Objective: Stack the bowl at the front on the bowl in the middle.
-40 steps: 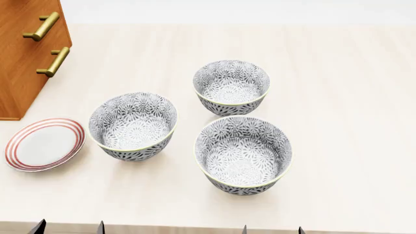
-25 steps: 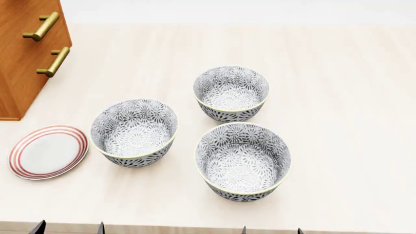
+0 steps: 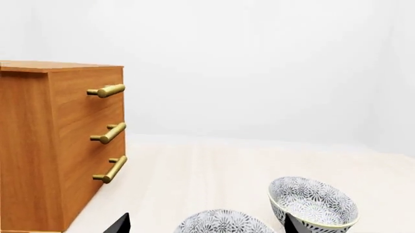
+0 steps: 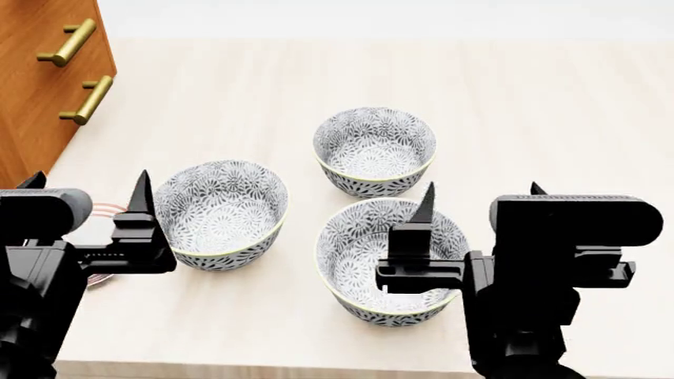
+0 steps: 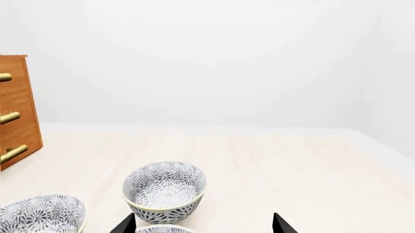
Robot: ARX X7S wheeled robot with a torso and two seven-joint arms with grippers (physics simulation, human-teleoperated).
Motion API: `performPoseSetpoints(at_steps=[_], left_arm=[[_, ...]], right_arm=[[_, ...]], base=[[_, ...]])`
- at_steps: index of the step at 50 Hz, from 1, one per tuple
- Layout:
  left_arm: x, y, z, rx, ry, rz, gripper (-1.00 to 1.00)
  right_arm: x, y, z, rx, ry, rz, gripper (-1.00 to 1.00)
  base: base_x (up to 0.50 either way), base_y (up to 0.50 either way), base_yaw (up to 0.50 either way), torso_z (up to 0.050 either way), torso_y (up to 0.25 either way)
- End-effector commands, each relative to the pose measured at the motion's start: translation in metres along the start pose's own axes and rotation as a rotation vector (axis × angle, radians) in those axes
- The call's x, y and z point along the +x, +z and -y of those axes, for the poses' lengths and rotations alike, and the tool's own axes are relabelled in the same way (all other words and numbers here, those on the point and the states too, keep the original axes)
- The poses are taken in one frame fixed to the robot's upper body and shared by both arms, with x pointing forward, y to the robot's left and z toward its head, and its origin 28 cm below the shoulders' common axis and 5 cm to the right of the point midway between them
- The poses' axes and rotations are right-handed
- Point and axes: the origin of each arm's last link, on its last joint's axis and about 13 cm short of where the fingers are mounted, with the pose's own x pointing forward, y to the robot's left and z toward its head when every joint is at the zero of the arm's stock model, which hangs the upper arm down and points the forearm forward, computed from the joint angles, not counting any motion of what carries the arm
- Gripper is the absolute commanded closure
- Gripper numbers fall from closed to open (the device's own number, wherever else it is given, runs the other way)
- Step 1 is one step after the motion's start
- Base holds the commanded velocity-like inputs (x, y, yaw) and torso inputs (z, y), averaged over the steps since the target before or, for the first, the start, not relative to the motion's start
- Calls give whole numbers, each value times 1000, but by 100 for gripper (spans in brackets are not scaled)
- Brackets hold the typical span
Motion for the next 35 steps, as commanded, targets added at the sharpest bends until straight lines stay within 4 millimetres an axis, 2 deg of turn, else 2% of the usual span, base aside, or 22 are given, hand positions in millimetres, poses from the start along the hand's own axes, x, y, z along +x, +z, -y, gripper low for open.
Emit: performPoseSetpoints(at_steps=[1,15,17,18,19,35], left_arm=[[15,49,5,23,-7,84,-100],[13,46,0,35,9,89,-100],[13,46,-1,34,10,87,-100],[12,46,-1,34,10,87,-100],[12,46,-1,35,8,85,-100],[11,41,0,52,1,79,-100]], right_arm=[[5,52,8,-53,-6,69,-100],[6,47,4,-103,-4,50,-100],[8,48,5,-97,-54,21,-100],[7,48,4,-115,-30,53,-100],[3,48,5,-61,65,54,-100],[4,44,3,-90,68,62,-100]], base=[[0,0,0,0,0],[0,478,0,0,0],[0,127,0,0,0],[0,0,0,0,0],[191,0,0,0,0],[500,-6,0,0,0]])
